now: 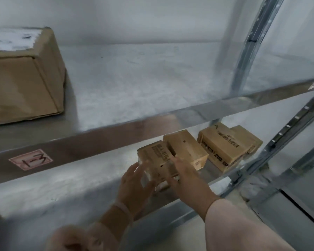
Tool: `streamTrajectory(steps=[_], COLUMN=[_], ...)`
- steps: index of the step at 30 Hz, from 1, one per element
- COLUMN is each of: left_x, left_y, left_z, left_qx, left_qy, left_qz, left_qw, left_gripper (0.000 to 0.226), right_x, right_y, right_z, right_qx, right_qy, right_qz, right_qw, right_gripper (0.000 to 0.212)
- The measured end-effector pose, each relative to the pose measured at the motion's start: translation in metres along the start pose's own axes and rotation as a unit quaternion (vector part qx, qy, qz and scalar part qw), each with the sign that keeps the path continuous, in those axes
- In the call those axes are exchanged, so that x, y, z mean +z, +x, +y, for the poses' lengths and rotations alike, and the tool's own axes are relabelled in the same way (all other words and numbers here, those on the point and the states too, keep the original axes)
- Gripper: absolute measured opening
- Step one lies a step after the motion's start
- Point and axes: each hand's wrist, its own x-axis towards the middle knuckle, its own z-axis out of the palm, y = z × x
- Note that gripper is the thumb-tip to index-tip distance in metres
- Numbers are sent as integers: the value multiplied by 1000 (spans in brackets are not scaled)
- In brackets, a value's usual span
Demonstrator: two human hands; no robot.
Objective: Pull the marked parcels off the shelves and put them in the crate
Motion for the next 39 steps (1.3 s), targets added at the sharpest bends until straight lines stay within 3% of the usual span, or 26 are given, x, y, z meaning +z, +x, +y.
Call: streamTrajectory(steps=[3,10,15,20,23,27,29,31,33,39], left_x=[11,31,32,27,23,15,10,7,4,3], left_y=[18,31,22,10,-1,-3,-6,-9,-10,-18], left_z=[7,5,3,8,13,19,26,30,31,39], left_qx=[-69,-148,-195,-215,-200,-183,-188,-193,-203,-177], left_qy=[-105,-177,-225,-223,-230,-225,-254,-283,-302,-374], left_qz=[-10,-76,-40,6,48,94,104,108,108,120], left_qw=[992,970,954,951,951,952,943,933,925,902], left_gripper=[49,55,51,44,43,38,53,90,106,69], right_x=[3,5,2,0,-4,-5,-5,-6,-6,-22], right_y=[21,48,55,57,48,33,24,17,14,18], right_z=[5,21,29,25,24,27,22,13,9,8], right_qx=[-6,-10,-49,-20,-58,-97,-142,-190,-247,-302], right_qy=[20,2,14,118,172,152,163,177,156,136], right_qz=[19,-27,-28,-82,-56,-30,-32,-39,-7,-30], right_qw=[1000,1000,998,989,982,983,976,965,957,943], right_gripper=[39,59,58,40,34,47,56,60,51,48])
